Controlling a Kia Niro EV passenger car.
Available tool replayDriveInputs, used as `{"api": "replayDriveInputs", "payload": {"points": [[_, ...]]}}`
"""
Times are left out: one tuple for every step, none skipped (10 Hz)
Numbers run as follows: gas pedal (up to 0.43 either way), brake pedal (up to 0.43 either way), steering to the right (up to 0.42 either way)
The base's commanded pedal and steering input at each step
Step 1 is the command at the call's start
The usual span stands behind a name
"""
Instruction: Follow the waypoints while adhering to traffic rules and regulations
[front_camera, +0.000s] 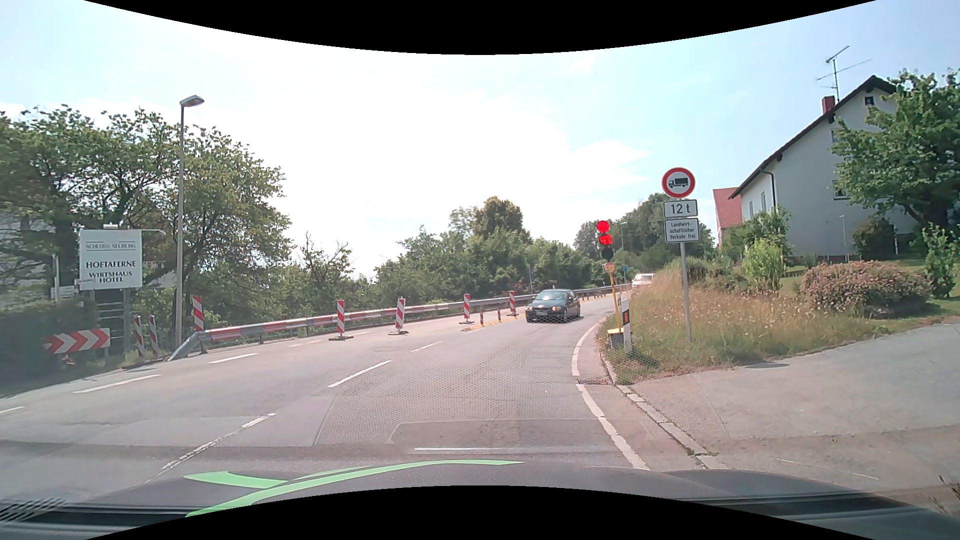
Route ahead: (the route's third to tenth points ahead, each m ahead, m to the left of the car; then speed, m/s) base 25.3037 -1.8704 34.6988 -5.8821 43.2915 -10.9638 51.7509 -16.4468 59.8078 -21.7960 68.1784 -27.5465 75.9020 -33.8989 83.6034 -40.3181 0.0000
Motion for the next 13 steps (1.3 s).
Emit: {"api": "replayDriveInputs", "payload": {"points": [[0.0, 0.317, 0.072], [0.0, 0.317, 0.071], [0.0, 0.317, 0.072], [0.0, 0.317, 0.072], [0.0, 0.317, 0.072], [0.0, 0.317, 0.072], [0.0, 0.317, 0.071], [0.0, 0.317, 0.072], [0.0, 0.317, 0.072], [0.0, 0.317, 0.072], [0.0, 0.317, 0.072], [0.0, 0.317, 0.072], [0.0, 0.317, 0.072]]}}
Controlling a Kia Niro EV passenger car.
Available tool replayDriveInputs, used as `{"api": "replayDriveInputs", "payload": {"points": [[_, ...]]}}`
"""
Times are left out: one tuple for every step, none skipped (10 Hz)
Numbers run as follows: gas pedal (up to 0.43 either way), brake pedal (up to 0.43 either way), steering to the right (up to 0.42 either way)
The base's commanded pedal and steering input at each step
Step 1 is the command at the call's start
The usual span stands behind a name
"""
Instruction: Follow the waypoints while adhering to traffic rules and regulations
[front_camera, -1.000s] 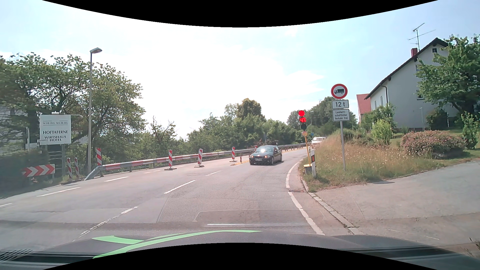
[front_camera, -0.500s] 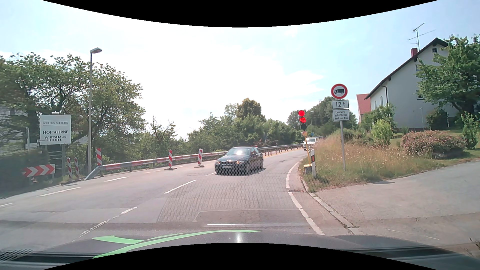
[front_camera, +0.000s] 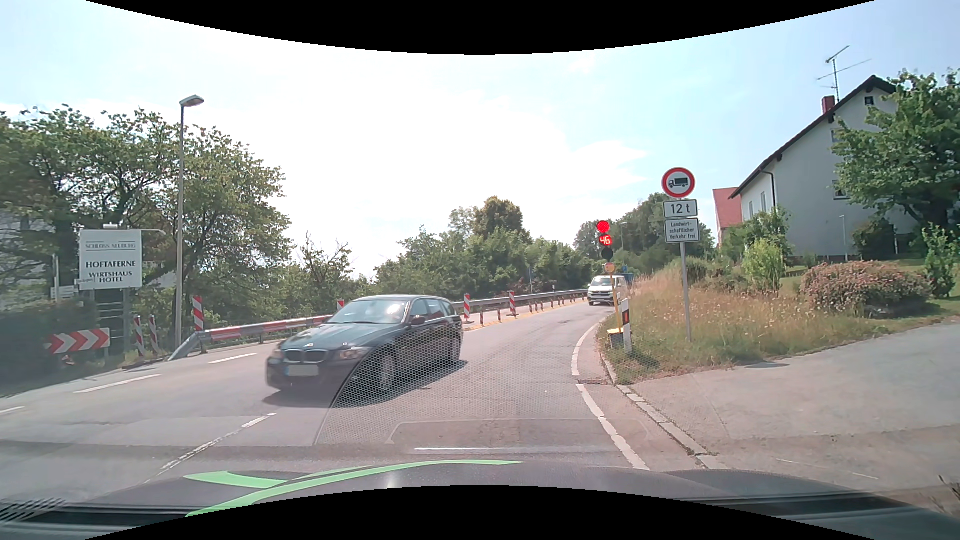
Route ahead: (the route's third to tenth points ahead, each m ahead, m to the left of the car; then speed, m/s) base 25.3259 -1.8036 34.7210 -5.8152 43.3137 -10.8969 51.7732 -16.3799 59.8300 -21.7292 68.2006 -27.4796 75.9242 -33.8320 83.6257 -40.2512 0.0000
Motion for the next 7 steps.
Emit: {"api": "replayDriveInputs", "payload": {"points": [[0.0, 0.317, 0.071], [0.0, 0.317, 0.072], [0.0, 0.317, 0.072], [0.0, 0.317, 0.072], [0.0, 0.323, 0.071], [0.0, 0.317, 0.072], [0.0, 0.317, 0.072]]}}
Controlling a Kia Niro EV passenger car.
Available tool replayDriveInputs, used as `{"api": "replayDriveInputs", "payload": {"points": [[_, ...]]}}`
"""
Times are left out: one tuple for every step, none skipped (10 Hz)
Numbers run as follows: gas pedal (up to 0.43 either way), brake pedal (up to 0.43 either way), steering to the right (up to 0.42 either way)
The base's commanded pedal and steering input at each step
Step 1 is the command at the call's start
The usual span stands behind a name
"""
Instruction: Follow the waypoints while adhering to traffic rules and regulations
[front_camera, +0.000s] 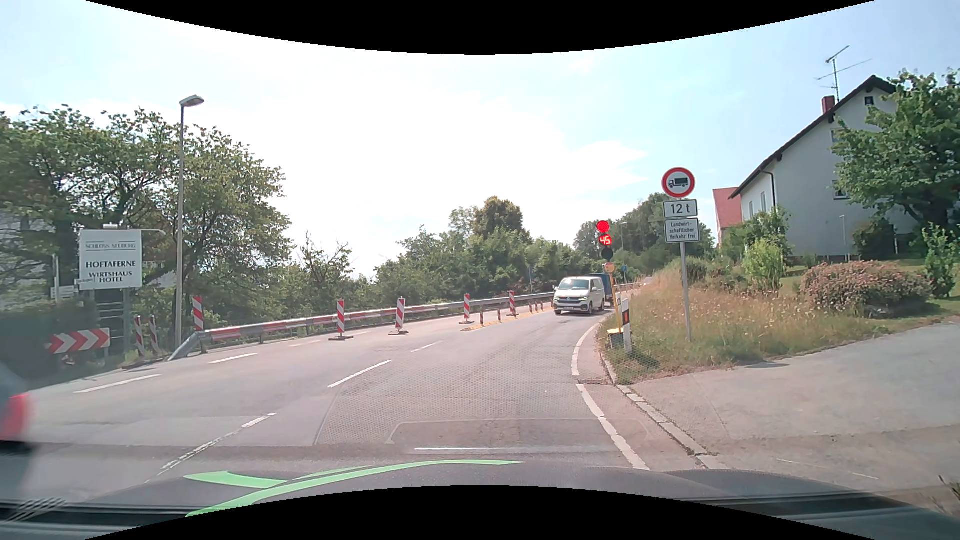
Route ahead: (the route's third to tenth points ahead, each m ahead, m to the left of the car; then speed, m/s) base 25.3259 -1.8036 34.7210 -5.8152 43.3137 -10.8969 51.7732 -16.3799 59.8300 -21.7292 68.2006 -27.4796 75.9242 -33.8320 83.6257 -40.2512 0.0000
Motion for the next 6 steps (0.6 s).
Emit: {"api": "replayDriveInputs", "payload": {"points": [[0.0, 0.317, 0.071], [0.0, 0.317, 0.072], [0.0, 0.317, 0.072], [0.0, 0.317, 0.072], [0.0, 0.317, 0.072], [0.0, 0.317, 0.072]]}}
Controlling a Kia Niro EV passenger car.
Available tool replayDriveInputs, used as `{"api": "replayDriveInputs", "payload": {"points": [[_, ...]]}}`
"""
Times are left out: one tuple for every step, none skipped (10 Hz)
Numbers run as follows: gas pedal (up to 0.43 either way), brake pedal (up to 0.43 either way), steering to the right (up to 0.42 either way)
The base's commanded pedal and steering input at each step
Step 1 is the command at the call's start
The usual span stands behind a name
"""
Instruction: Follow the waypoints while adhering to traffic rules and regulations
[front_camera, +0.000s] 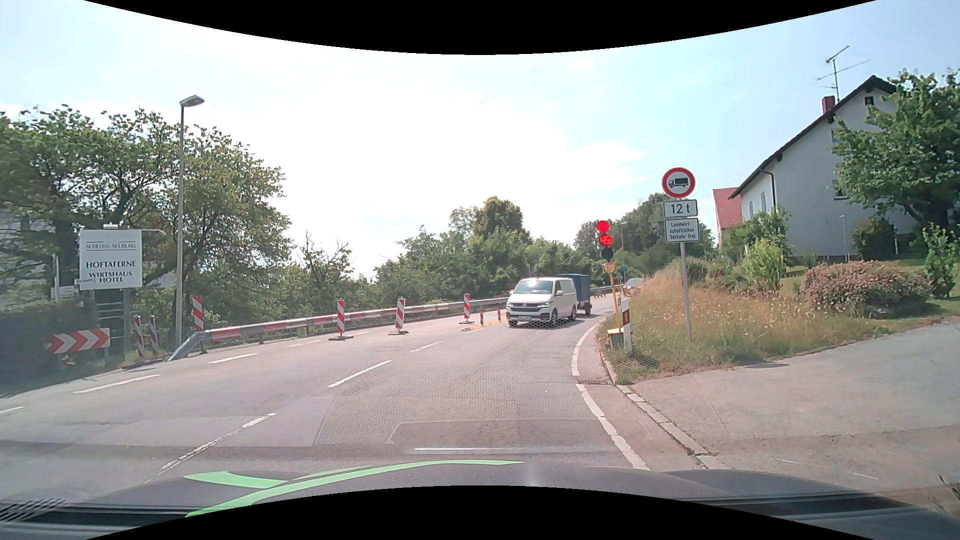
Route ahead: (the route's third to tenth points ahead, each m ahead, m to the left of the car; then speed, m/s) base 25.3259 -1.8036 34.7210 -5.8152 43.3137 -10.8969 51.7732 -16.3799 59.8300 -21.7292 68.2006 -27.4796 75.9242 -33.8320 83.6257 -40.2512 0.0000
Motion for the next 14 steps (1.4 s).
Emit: {"api": "replayDriveInputs", "payload": {"points": [[0.0, 0.317, 0.072], [0.0, 0.317, 0.072], [0.0, 0.317, 0.072], [0.0, 0.317, 0.072], [0.0, 0.317, 0.072], [0.0, 0.317, 0.072], [0.0, 0.323, 0.072], [0.0, 0.323, 0.071], [0.0, 0.323, 0.072], [0.0, 0.323, 0.071], [0.0, 0.317, 0.072], [0.0, 0.323, 0.072], [0.0, 0.323, 0.071], [0.0, 0.323, 0.072]]}}
